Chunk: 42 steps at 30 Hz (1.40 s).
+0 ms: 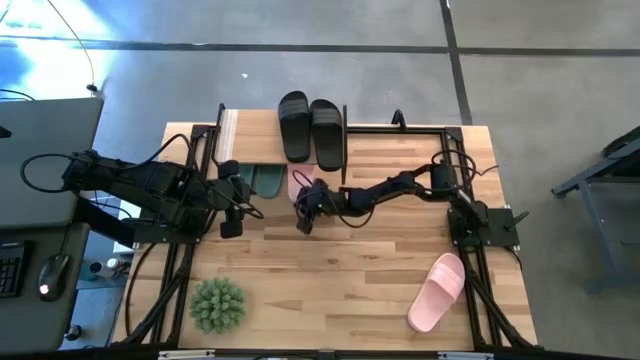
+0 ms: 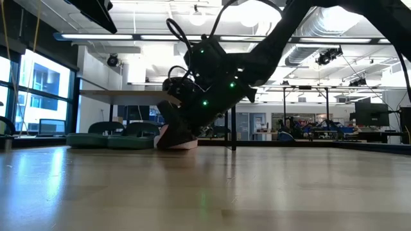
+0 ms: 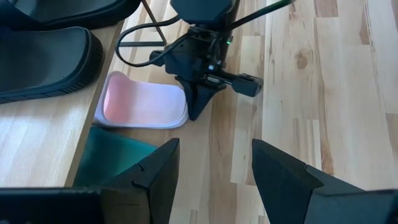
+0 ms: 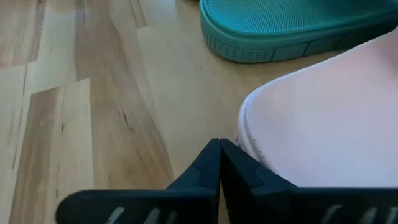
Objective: Pick and place slides into the shelf
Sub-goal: Put the left pink slide under the shelf, then put the pink slide under the shelf
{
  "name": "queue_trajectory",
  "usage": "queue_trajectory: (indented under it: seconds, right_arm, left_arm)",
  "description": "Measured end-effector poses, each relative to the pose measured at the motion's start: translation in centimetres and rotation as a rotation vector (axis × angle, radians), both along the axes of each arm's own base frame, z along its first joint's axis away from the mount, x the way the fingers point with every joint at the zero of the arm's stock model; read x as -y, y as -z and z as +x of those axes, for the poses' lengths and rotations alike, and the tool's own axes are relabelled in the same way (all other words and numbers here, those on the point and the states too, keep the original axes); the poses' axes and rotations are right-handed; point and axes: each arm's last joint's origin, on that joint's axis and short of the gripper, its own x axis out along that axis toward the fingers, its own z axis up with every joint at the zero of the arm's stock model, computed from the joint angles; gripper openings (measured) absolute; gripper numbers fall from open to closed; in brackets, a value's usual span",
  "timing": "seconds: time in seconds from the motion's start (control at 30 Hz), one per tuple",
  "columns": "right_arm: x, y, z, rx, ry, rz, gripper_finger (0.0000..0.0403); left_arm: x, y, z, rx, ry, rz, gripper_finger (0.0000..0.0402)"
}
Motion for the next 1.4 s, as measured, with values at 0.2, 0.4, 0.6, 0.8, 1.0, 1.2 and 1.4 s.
queue_trajectory:
  seconds: [0.2, 0.4, 0.6, 0.8, 1.0, 1.2, 1.4]
  right_arm:
    - [0.4, 0.0, 0.0, 0.003, -0.033, 0.03, 0.0]
    - [0.4, -0.2, 0.2, 0.033, -0.076, 0.04, 0.0]
    - [-0.1, -0.4, 0.2, 0.042, -0.095, 0.034, 0.0]
    - [-2.2, -2.2, 0.3, 0.081, -0.186, 0.055, 0.0]
    - [-4.8, -6.2, 0.0, 0.165, -0.321, 0.074, 0.0]
    - [-8.0, -11.8, -1.8, 0.236, -0.493, 0.135, 0.0]
    - [-11.6, -17.3, -5.8, 0.187, -0.481, 0.07, 0.0]
  left_arm:
    - [0.0, 0.0, 0.0, -0.001, 0.001, 0.005, 0.0184]
    - [0.0, 0.0, 0.0, -0.001, 0.002, 0.006, 0.0184]
    - [0.0, 0.0, 0.0, -0.001, 0.002, 0.006, 0.0184]
    - [0.0, 0.0, 0.0, -0.001, 0.001, 0.006, 0.0184]
    - [0.0, 0.0, 0.0, -0.001, 0.001, 0.006, 0.0184]
    - [0.0, 0.0, 0.0, -0.002, 0.001, 0.006, 0.0184]
    - [0.0, 0.0, 0.0, -0.004, 0.001, 0.006, 0.0184]
